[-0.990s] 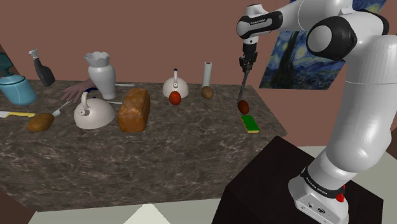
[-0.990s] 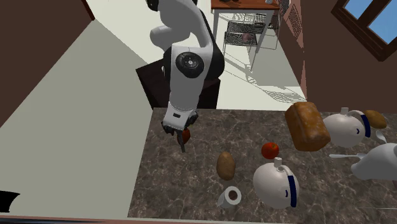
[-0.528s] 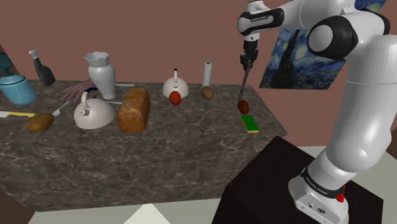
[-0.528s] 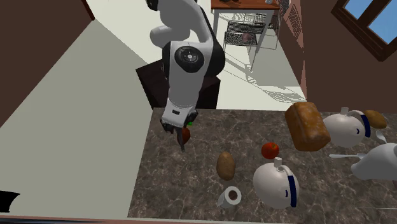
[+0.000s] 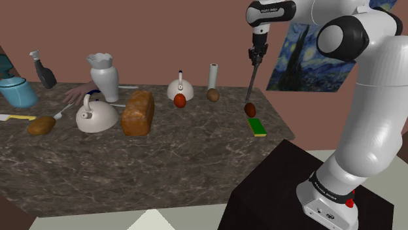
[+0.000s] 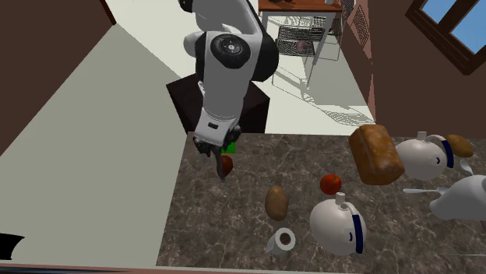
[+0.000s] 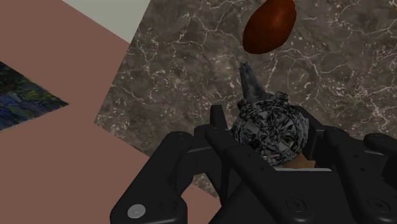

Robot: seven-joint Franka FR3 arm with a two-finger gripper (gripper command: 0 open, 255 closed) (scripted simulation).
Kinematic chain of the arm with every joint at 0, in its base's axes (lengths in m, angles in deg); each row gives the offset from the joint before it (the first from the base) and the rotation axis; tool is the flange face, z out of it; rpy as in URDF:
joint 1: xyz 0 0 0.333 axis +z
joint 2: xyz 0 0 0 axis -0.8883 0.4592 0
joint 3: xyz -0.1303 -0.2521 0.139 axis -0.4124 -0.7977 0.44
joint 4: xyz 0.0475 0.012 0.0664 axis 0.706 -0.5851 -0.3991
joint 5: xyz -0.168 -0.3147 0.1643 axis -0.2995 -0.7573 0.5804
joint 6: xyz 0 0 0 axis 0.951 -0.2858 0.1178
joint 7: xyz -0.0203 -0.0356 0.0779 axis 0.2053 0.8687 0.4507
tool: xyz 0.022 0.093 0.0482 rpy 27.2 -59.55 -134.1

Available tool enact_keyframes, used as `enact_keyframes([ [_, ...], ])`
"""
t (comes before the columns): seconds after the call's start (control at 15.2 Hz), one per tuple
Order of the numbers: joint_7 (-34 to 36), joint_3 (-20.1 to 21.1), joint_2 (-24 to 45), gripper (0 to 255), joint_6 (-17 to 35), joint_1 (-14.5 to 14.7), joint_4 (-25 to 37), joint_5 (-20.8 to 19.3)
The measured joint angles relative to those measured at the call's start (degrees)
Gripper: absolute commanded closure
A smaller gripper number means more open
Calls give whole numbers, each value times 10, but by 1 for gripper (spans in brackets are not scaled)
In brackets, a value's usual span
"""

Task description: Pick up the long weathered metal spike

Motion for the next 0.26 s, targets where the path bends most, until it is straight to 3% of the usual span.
enact_keyframes([
  [0.26,-5,0,7,255,-31,-3,38,2],
])
